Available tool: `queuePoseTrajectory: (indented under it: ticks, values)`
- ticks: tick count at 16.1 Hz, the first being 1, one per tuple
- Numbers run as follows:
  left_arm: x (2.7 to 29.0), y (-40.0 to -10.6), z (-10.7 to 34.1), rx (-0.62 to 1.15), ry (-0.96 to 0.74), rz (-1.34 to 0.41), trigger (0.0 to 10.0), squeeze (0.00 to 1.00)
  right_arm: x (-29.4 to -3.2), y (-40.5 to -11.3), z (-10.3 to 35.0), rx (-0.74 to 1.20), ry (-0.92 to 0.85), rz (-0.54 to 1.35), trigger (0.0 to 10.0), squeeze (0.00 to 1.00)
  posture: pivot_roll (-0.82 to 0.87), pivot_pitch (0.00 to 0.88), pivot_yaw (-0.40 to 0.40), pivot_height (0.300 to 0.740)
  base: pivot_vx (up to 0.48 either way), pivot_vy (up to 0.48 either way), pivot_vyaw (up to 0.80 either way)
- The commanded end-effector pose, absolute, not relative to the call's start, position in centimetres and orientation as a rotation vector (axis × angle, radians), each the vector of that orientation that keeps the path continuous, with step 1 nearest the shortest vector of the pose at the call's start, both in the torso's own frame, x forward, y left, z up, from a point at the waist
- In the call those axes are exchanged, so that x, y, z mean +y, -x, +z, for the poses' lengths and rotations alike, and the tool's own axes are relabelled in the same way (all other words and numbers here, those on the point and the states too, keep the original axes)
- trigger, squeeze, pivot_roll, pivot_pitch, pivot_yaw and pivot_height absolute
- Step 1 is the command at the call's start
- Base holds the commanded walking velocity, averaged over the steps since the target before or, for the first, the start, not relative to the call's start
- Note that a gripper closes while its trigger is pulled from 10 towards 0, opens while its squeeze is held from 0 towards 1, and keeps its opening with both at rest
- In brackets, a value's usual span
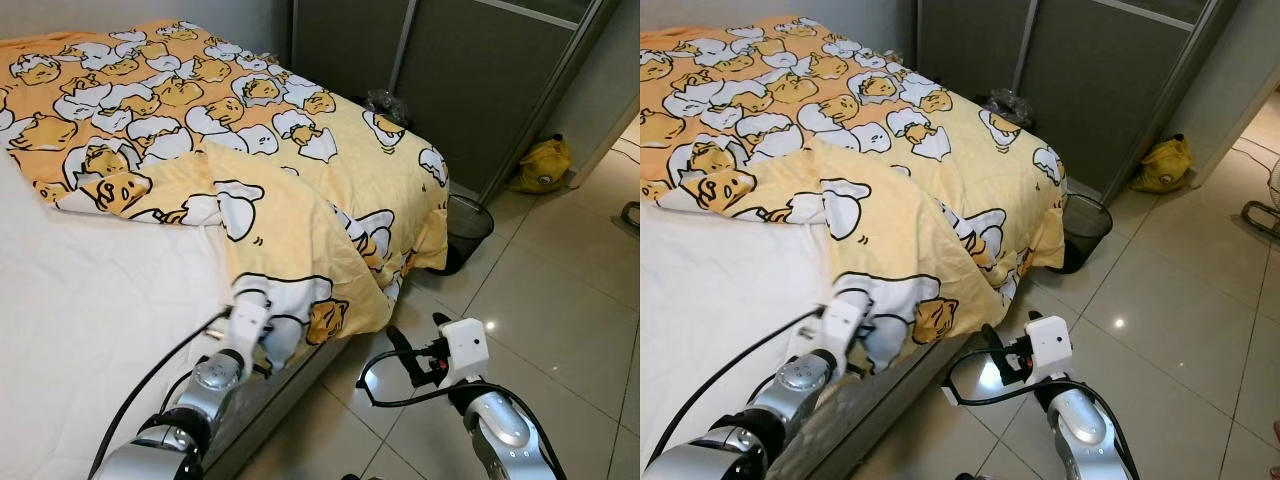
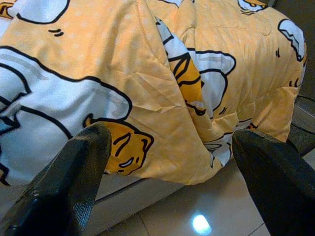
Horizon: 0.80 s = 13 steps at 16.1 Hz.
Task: Clean up the room
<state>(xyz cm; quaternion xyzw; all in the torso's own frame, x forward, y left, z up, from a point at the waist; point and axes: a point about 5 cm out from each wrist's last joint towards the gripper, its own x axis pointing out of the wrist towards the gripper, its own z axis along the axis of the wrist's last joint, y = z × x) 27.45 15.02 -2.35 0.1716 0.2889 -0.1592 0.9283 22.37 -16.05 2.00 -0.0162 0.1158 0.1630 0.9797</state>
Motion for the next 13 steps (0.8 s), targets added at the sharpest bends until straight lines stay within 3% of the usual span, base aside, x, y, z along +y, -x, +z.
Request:
queuePoseTrajectory:
  ticks: [1,3,13]
  values:
    - [14.3,-26.9,-2.7,0.597,-0.364,-0.426,10.0,0.00,-16.3,-22.6,2.1,0.230,0.047,0.332,10.0,0.00,-0.01,0.000,-0.062,0.740,0.000,0.000,0.00]
    - [13.4,-25.2,-3.6,0.637,-0.418,-0.655,10.0,0.00,-16.2,-22.4,1.8,0.251,0.054,0.350,10.0,0.00,-0.01,0.000,-0.061,0.740,0.000,0.000,0.00]
    - [12.4,-25.2,-3.5,0.602,-0.365,-0.642,10.0,0.00,-16.3,-22.2,1.4,0.272,0.063,0.365,10.0,0.00,-0.02,0.000,-0.066,0.740,-0.033,0.000,0.00]
